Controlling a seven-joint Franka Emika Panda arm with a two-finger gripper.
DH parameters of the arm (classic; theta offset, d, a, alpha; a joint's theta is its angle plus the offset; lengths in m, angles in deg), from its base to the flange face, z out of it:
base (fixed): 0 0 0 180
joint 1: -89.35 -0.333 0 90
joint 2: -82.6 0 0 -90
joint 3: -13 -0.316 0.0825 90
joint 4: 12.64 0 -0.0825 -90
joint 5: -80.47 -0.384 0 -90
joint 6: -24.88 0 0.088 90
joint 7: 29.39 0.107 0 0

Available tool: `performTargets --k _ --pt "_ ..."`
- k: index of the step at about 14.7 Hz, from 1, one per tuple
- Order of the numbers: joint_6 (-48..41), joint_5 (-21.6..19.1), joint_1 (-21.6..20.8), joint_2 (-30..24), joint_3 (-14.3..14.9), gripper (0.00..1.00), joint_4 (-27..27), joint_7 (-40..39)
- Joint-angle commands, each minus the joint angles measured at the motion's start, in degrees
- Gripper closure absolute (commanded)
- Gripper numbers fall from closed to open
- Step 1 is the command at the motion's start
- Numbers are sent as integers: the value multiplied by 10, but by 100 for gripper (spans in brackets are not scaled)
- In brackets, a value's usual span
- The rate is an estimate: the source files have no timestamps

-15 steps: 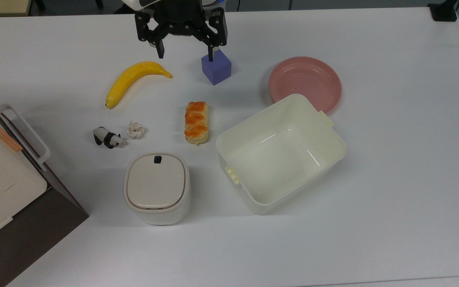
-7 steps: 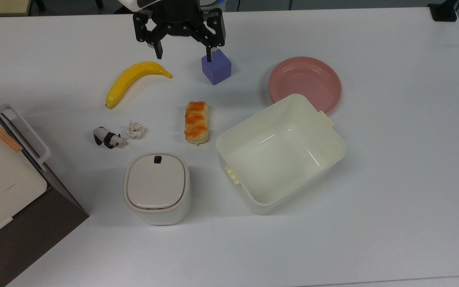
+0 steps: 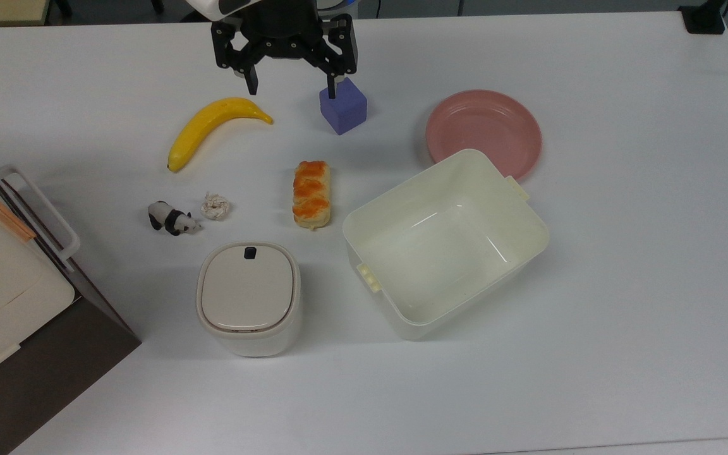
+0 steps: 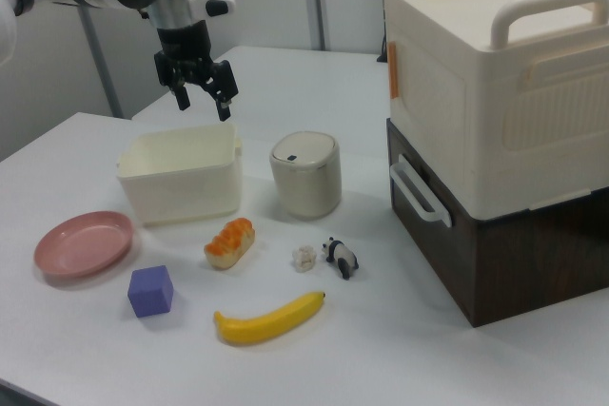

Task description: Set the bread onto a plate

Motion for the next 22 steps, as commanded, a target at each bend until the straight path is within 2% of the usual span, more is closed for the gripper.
performTargets --k 1,22 --pt "2 3 -1 -9 3 0 10 -16" --pt "-11 3 0 -6 3 0 14 -28"
